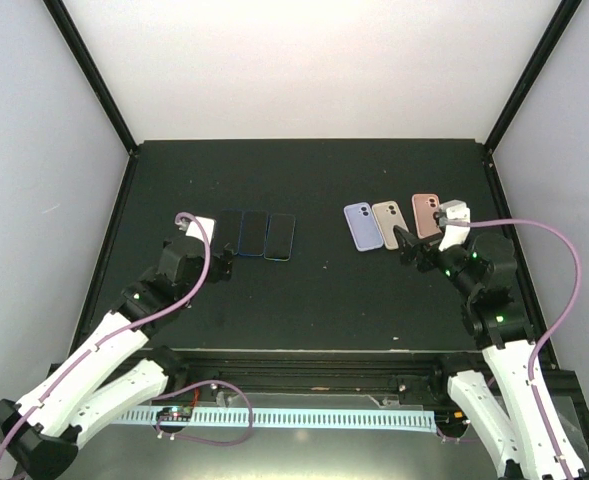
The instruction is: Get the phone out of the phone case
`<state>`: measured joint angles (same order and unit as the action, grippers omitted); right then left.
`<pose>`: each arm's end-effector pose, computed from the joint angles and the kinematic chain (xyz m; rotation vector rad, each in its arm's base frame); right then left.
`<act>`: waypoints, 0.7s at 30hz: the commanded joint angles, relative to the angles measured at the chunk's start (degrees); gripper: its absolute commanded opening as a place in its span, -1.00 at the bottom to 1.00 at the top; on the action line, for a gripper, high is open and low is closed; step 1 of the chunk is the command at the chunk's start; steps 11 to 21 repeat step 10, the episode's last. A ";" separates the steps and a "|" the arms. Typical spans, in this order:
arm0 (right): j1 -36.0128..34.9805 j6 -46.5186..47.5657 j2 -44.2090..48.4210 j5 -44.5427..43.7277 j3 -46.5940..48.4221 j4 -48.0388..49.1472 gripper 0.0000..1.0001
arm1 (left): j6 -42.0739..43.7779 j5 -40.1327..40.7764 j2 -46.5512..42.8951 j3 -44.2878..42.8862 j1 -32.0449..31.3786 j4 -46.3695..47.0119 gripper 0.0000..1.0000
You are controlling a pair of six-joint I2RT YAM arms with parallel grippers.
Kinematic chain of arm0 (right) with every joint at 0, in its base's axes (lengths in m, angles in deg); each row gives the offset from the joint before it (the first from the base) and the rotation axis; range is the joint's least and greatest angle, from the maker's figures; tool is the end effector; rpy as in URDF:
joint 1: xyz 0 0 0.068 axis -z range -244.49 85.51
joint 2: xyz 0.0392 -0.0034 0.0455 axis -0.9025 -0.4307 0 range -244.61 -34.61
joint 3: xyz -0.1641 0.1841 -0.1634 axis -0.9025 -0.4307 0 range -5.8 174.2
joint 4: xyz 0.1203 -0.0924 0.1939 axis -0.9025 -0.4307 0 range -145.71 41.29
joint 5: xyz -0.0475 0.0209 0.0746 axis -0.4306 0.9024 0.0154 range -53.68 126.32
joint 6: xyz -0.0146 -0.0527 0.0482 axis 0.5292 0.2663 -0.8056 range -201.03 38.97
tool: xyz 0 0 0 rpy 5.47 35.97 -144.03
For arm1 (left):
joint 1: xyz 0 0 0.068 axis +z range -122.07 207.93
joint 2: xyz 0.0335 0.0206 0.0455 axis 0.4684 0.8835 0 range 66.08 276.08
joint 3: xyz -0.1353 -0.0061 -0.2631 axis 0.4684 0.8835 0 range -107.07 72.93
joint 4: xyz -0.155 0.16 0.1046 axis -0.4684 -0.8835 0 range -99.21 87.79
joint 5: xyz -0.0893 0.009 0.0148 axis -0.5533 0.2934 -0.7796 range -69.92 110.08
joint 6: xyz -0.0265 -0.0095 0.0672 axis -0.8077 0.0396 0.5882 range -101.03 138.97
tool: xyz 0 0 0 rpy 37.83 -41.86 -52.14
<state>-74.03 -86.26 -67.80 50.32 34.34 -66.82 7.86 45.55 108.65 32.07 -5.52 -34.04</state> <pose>0.1249 0.0359 0.3325 -0.2448 1.7602 0.4021 0.1358 -0.0585 0.2902 0.1550 2.0873 0.0116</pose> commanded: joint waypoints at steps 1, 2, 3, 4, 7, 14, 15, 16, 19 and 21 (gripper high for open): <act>0.22 -2.63 0.82 -2.93 0.25 2.40 0.99 | 0.58 2.35 -2.71 0.97 0.32 2.90 0.98; 0.20 -2.60 0.83 -2.35 0.10 2.46 0.99 | 0.68 2.72 -3.53 1.19 0.36 3.18 0.98; 0.24 -2.48 0.77 -1.97 -0.20 2.53 0.99 | 0.74 2.81 -3.95 1.36 0.38 3.45 0.98; 0.23 -2.35 0.70 -1.70 -0.36 2.67 0.99 | 0.82 2.82 -4.25 1.50 0.38 3.57 0.98; 0.24 -2.28 0.05 -1.35 -0.41 2.73 0.99 | 0.94 2.70 -4.55 1.59 0.33 3.61 0.98; 0.22 -1.93 -0.34 -1.43 -0.24 2.75 0.99 | 0.97 2.25 -4.26 1.57 0.34 3.53 0.98; 0.22 -1.93 -0.34 -1.43 -0.24 2.75 0.99 | 0.97 2.25 -4.26 1.57 0.34 3.53 0.98; 0.22 -1.93 -0.34 -1.43 -0.24 2.75 0.99 | 0.97 2.25 -4.26 1.57 0.34 3.53 0.98; 0.22 -1.93 -0.34 -1.43 -0.24 2.75 0.99 | 0.97 2.25 -4.26 1.57 0.34 3.53 0.98; 0.22 -1.93 -0.34 -1.43 -0.24 2.75 0.99 | 0.97 2.25 -4.26 1.57 0.34 3.53 0.98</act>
